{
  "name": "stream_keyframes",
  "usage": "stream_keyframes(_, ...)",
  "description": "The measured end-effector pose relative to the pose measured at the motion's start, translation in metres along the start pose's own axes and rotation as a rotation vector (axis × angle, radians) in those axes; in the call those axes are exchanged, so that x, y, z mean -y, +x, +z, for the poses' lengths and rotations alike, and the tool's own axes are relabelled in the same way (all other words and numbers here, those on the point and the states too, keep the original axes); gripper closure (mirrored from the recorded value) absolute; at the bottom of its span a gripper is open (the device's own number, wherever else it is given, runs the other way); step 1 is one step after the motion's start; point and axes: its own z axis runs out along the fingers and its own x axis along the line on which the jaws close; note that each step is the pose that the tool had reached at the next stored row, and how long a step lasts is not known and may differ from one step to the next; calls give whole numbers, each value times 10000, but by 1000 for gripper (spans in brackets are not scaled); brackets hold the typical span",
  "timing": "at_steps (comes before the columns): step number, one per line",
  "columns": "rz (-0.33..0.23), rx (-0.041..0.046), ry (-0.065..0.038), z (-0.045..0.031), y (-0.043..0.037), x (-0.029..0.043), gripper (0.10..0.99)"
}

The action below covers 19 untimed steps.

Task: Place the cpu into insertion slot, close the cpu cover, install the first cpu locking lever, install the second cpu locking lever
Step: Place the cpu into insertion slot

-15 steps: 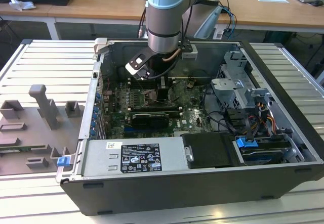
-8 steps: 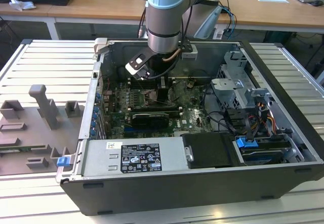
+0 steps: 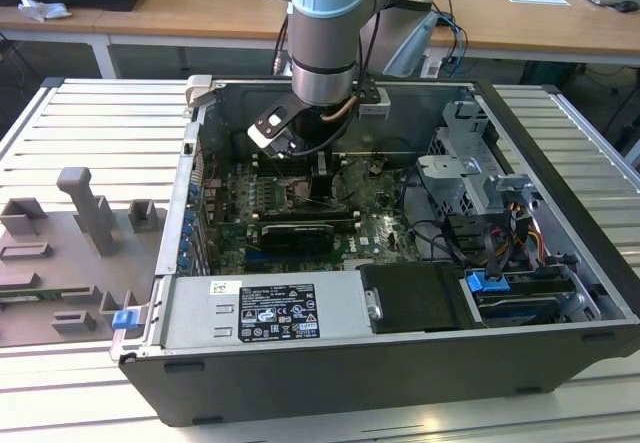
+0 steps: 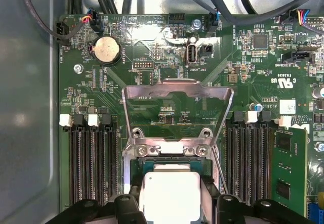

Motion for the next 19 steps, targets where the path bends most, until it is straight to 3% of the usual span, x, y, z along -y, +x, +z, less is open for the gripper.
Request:
stream_keyframes(3,0,-1,-2,1,0,0,541)
stream_keyframes(4,0,-1,-1,0,-1,0,478)
stream_keyframes(13,0,-2,-1,-65,-1,-1,490)
stream_keyframes(14,0,-1,0,-70,-1,-1,557)
stream_keyframes(16,0,-2,-1,-79,-1,-1,557)
stream_keyframes(17,0,-2,-1,-84,-1,-1,682)
stream_keyframes(19,0,-2,-1,-94,-1,-1,800)
